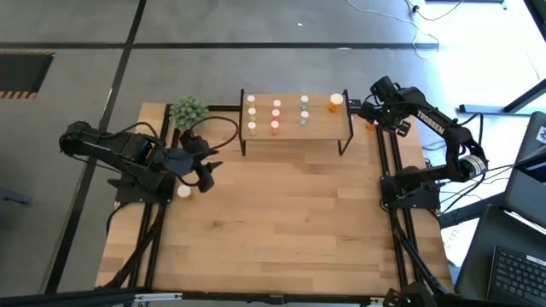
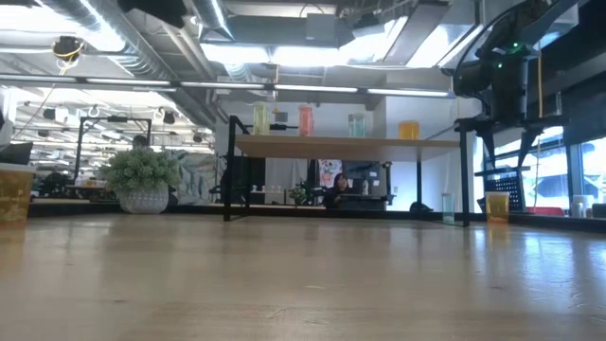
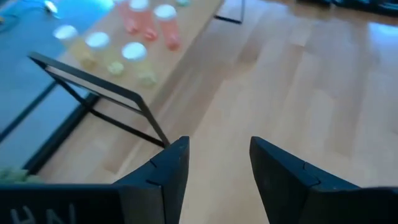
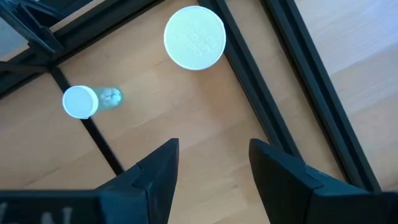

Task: Pick and place medicine bottles onto shelf by color
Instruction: Put the right orange pill bottle on the shelf aligned with the other orange pill bottle

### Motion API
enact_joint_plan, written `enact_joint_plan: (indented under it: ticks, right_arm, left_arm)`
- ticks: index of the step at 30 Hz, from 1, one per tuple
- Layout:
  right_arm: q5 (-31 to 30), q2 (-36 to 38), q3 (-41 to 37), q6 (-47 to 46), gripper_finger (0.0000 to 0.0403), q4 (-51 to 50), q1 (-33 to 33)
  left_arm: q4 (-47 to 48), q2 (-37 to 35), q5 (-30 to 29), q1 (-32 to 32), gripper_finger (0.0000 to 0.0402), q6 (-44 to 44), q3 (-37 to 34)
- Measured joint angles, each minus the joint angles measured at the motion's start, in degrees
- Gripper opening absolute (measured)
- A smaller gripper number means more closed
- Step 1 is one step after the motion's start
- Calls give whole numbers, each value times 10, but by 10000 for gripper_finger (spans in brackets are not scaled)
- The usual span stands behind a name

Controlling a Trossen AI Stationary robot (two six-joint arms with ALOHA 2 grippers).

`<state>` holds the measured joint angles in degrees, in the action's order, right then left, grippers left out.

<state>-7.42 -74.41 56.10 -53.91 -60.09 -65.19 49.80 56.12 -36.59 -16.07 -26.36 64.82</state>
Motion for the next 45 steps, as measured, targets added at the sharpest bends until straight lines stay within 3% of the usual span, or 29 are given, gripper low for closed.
enact_joint_plan:
  ticks: [7, 14, 45]
  right_arm:
    - [0, 0, 0, 1, 198, 1, 0]
    - [0, 0, 0, 1, 198, 1, 0]
    - [0, 0, 0, 2, 198, 8, 0]
  left_arm:
    - [-32, 0, -65, 10, 164, 1, 0]
    - [-32, 0, -84, 10, 164, 1, 0]
    - [-31, 0, -57, 10, 164, 0, 0]
